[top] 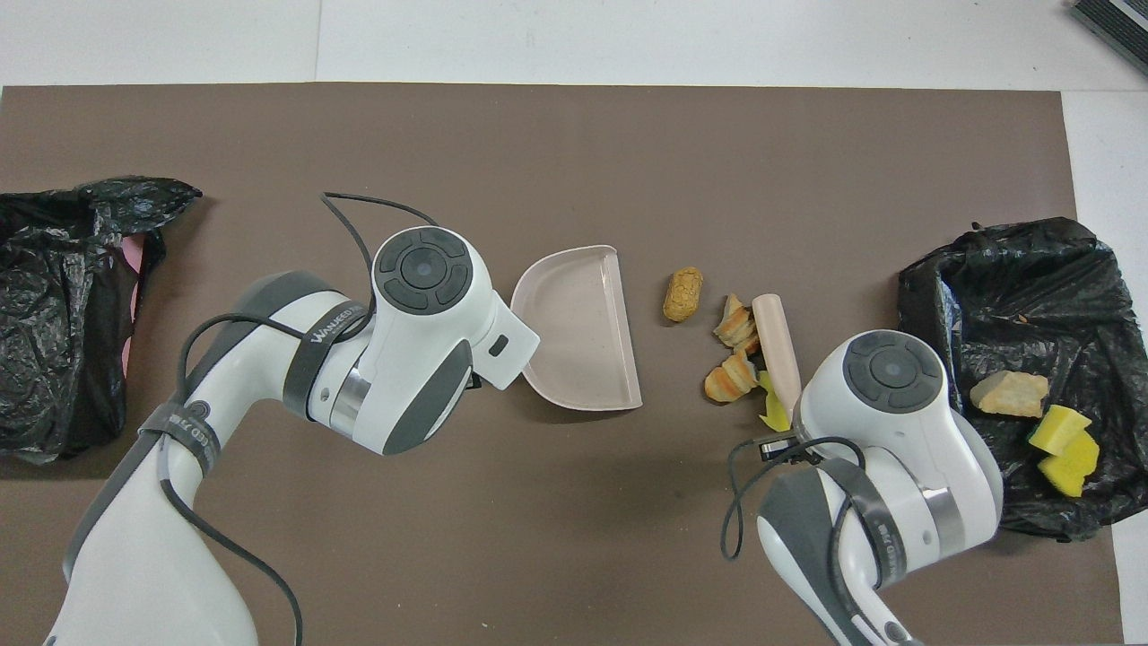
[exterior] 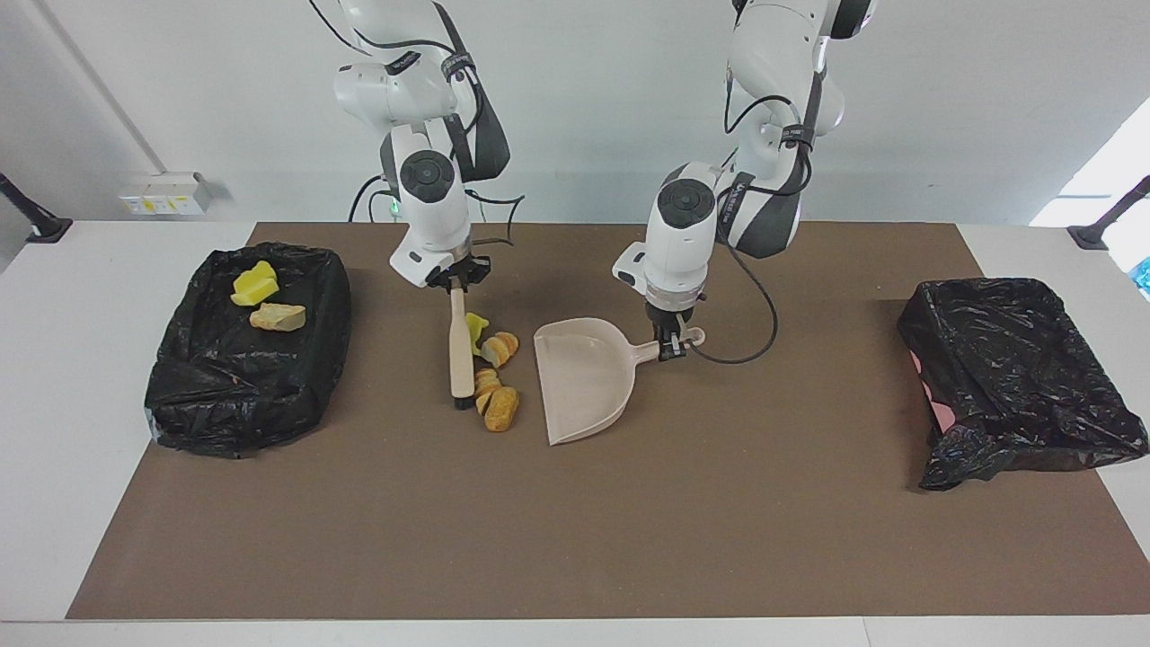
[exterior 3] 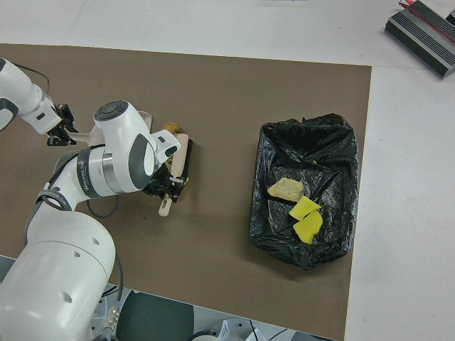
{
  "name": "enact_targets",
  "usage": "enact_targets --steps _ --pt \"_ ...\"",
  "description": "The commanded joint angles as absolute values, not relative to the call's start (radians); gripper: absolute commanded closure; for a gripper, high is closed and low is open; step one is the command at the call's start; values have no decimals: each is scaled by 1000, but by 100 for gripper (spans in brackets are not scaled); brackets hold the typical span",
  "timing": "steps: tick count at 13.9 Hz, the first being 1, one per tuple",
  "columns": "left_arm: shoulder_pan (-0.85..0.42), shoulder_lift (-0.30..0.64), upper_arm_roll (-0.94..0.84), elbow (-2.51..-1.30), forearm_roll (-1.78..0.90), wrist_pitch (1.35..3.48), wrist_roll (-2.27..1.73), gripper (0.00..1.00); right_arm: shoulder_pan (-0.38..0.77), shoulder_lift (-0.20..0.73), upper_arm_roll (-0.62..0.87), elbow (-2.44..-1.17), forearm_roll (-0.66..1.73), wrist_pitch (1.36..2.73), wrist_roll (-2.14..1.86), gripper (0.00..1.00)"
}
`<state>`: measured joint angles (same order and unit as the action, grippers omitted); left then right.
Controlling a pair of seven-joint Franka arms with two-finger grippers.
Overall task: Sweep and dump trash in bin
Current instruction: 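Sweep the bread and sponge pieces into the dustpan with the right gripper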
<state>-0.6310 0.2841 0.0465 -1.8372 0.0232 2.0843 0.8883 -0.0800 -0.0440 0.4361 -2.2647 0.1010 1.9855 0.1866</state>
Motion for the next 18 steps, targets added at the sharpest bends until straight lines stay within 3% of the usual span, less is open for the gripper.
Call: enact_targets --steps 1,8,12,15,18 --pt "-650 236 60 -1901 46 2105 867 100 -45 5 439 -2195 202 1991 181 100" --pt "-663 232 60 -1911 46 2114 839 100 17 49 442 -2117 342 1993 222 100" --pt "-661 229 60 -1914 46 2112 839 100 2 38 437 -2037 407 1892 190 100" --pt "-658 229 60 -1914 46 2114 839 100 -40 18 430 -1990 370 1818 181 100" --pt "-658 229 60 -1916 46 2114 839 100 -55 23 431 -1982 131 1841 160 100"
